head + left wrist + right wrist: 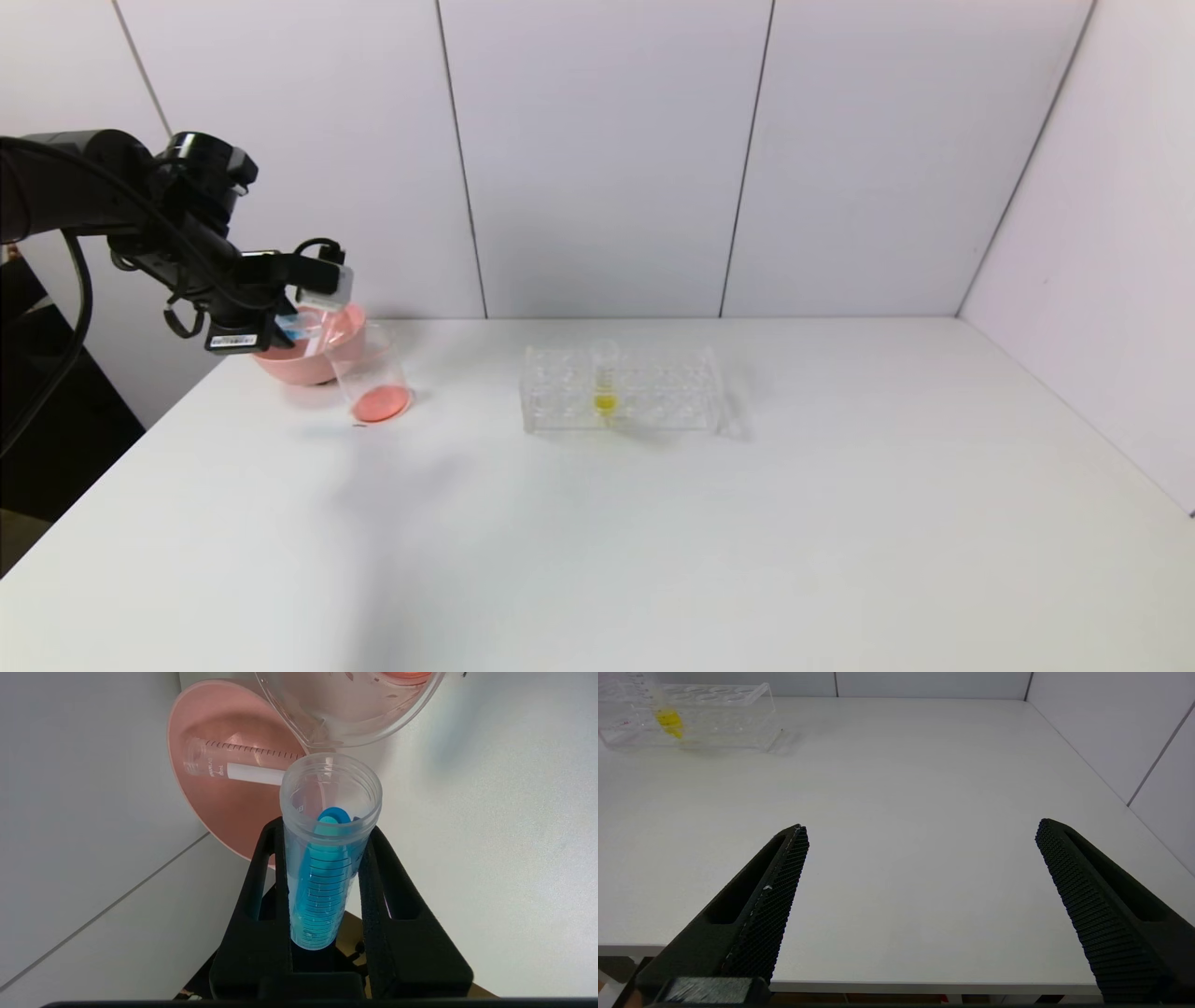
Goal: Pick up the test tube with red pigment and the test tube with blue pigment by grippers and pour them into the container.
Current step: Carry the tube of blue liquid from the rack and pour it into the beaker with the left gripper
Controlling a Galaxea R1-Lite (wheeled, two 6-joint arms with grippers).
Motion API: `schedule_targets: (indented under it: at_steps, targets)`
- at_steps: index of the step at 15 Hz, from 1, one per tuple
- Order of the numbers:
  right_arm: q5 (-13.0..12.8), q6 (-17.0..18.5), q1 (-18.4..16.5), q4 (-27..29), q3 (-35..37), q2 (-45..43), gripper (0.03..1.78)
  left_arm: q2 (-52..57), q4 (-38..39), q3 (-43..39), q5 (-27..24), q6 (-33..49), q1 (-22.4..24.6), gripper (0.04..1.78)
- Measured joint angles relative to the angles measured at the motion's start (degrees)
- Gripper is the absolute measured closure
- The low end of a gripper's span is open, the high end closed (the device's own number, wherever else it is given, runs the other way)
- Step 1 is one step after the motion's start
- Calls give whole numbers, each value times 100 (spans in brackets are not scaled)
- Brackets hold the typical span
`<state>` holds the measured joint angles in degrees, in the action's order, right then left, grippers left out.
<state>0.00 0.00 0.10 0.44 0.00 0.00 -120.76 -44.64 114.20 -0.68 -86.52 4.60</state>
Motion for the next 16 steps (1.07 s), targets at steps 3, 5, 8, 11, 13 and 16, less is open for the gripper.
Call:
schedule_targets:
  at_steps: [3,5,8,11,13,16]
  targets:
    - [0,0,0,2,0,0,4,0,7,5,321,91,-90,138]
    - [0,0,-2,2,0,0,4,0,7,5,423,245,-154,138]
    - [0,0,-2,0,0,0,4,0,7,5,606,361,-249,138]
    - [0,0,-5,0,0,0,4,0,10,5,798,441,-308,138]
    - [0,0,-2,0,0,0,4,-16,7,5,807,581,-356,138]
    - [0,0,-2,0,0,0,4,-49,7,5,818,739,-408,138]
